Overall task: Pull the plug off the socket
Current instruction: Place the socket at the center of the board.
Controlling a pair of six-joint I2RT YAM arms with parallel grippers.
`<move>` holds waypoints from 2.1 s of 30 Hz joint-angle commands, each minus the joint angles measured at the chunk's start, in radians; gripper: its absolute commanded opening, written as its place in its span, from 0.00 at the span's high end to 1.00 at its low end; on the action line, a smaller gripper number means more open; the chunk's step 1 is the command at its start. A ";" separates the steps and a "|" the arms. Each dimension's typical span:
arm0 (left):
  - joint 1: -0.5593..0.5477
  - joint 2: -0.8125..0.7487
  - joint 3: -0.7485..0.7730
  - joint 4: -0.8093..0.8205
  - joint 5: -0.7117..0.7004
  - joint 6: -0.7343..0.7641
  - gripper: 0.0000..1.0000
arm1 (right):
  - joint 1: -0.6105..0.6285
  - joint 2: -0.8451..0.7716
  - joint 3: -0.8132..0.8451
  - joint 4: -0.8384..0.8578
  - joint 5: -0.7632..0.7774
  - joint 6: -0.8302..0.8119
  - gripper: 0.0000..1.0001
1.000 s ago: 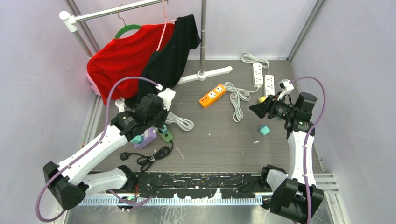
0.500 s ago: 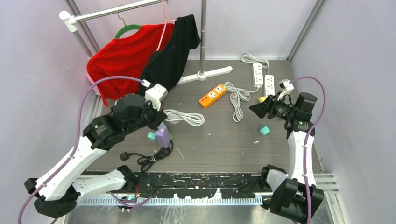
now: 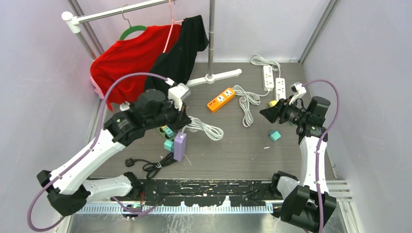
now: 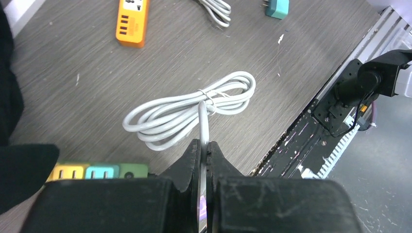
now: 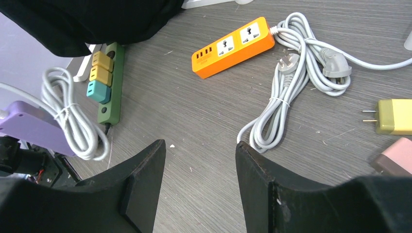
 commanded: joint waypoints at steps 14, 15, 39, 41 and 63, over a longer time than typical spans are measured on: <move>-0.192 0.340 0.047 0.395 -0.058 -0.016 1.00 | -0.004 -0.020 0.013 0.038 -0.020 0.012 0.40; -0.200 0.370 0.048 0.416 -0.052 -0.020 1.00 | -0.004 -0.020 0.013 0.037 -0.019 0.012 0.40; -0.348 0.657 0.022 0.636 -0.070 -0.095 0.99 | -0.010 -0.020 0.032 0.005 -0.026 -0.001 0.39; -0.348 0.601 -0.020 0.605 -0.124 -0.048 0.89 | -0.010 -0.016 0.029 0.005 -0.066 -0.012 0.38; -0.330 -0.434 -0.926 0.641 -0.456 -0.308 0.14 | 0.718 0.299 0.052 -0.312 0.487 -0.603 0.04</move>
